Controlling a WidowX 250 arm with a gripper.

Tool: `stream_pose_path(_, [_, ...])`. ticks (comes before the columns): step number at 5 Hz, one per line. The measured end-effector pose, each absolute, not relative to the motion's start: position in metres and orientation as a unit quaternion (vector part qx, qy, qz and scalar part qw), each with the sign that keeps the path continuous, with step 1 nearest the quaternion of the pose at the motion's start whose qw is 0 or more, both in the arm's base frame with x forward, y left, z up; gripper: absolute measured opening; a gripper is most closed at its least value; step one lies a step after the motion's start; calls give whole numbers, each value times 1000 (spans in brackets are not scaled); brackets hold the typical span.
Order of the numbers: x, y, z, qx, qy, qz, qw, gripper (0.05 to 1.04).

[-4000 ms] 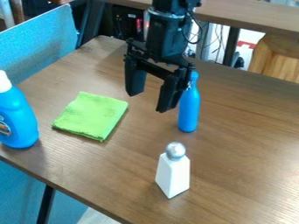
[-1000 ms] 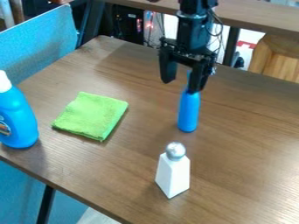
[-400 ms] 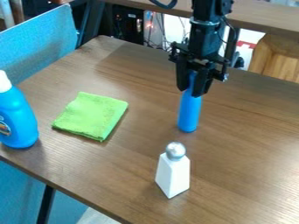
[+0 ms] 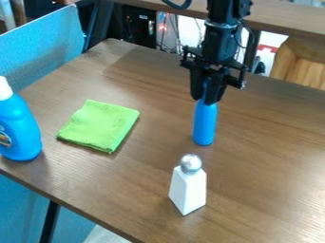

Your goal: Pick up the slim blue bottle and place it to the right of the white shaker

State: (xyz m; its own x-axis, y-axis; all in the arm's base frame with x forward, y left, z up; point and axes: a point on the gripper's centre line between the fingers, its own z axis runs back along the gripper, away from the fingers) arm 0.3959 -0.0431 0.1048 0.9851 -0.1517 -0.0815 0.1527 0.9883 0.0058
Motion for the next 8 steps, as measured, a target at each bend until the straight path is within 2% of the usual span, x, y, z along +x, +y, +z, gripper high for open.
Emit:
stream_pose_path(1, [386, -58, 143, 26, 18, -108, 994, 349])
stream_pose_path(2, [375, -98, 188, 23, -29, -165, 986, 349])
stream_pose_path(3, [361, -132, 202, 14, -22, -206, 978, 349])
stream_pose_path(6, [312, -191, 155, 4, 45, -308, 950, 349])
stream_pose_path(8, [304, -198, 128, 21, 69, -339, 938, 349])
